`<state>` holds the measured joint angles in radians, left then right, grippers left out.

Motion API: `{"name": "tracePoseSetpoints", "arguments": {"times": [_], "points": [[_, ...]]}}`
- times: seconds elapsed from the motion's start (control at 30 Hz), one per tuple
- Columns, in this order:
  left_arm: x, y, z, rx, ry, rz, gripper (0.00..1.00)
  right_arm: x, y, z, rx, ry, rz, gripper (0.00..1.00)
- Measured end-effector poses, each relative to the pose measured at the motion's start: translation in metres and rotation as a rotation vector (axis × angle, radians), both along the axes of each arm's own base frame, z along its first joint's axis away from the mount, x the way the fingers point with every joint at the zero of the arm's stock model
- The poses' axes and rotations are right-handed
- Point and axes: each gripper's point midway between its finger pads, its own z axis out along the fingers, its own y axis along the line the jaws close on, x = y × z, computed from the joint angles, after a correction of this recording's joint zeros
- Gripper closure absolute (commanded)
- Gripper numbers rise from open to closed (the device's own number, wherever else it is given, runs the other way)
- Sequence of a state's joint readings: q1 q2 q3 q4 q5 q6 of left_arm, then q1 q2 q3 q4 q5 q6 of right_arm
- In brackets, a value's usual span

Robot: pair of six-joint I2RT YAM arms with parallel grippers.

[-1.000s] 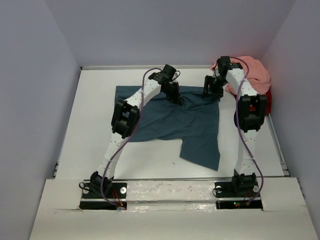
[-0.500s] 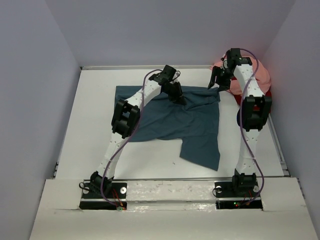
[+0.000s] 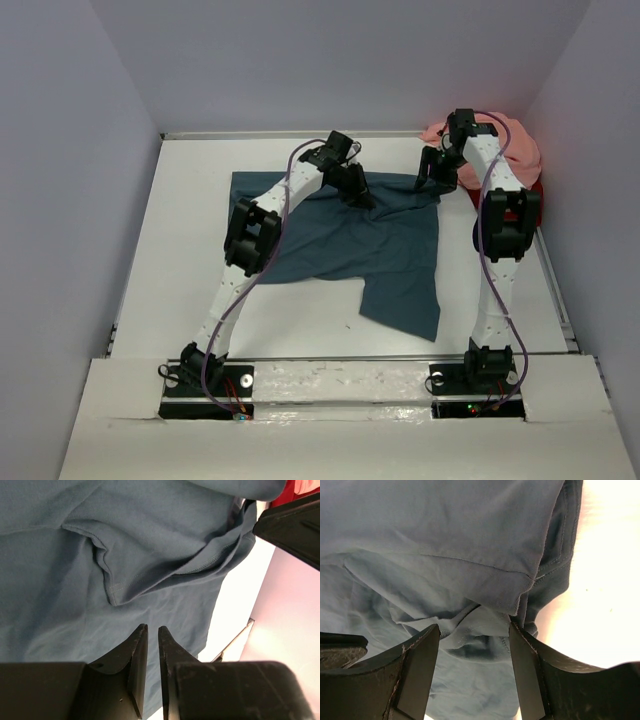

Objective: Fold and stack the t-shirts
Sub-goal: Fold the flattened tshirt in 1/3 of the way

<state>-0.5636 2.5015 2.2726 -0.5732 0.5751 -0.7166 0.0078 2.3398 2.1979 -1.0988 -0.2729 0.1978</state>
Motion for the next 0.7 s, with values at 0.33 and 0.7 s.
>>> {"name": "tracePoseSetpoints", "arguments": {"times": [0.33,0.7], "points": [[0.0000,-0.0001,-0.0060,0.005,0.010,0.002,0.76,-0.0011,0.0021,-0.0045,0.014,0.006,0.005,0.40],[0.0003,0.0003,-0.0060,0.005,0.010,0.002,0.76,0.0025,-0.0005,-0.0077,0.007,-0.006,0.023,0.40]]}}
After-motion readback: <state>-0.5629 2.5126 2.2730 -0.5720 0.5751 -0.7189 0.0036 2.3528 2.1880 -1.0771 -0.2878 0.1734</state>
